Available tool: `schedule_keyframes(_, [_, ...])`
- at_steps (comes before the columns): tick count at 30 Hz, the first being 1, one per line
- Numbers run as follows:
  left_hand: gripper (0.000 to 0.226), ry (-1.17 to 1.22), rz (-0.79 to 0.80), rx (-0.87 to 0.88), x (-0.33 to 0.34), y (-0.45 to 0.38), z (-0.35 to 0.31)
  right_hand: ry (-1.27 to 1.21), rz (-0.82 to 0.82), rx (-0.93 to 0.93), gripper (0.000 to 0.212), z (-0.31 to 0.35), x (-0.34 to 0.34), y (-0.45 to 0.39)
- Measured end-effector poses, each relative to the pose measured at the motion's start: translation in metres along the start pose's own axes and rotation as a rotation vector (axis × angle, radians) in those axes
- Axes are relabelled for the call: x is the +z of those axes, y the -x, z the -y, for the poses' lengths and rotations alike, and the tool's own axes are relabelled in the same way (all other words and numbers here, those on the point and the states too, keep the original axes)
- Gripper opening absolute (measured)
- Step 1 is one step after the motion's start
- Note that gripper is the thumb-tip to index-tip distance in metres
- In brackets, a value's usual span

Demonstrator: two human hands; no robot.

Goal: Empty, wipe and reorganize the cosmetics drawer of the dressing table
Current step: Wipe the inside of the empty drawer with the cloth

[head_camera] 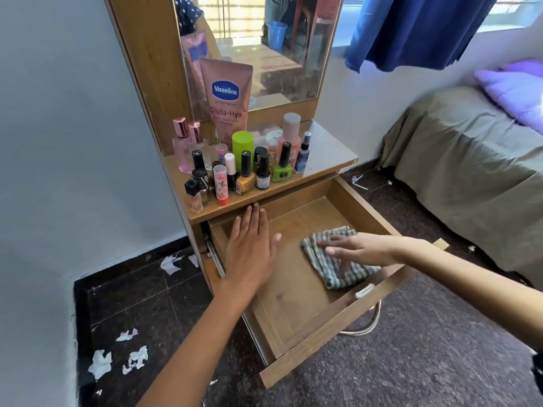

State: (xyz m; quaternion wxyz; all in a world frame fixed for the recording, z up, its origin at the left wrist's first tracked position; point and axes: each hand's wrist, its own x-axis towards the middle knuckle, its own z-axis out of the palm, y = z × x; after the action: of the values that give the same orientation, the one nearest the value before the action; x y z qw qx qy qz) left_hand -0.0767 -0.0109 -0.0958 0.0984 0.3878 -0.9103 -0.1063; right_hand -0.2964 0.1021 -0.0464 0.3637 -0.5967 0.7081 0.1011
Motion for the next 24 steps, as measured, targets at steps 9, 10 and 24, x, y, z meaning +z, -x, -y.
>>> schedule_keyframes(9, [0.063,-0.033,-0.082,-0.009,0.005,0.002,-0.002,-0.084,-0.028,0.357,0.097,0.065,0.051,-0.042])
schedule_keyframes(10, [0.063,-0.034,-0.084,-0.01,0.005,0.001,-0.002,-0.084,-0.014,0.335,0.097,0.075,0.058,-0.045])
schedule_keyframes(24, [0.058,0.01,-0.096,-0.048,0.005,0.002,0.0,-0.225,-0.214,0.594,0.113,0.038,0.032,-0.069])
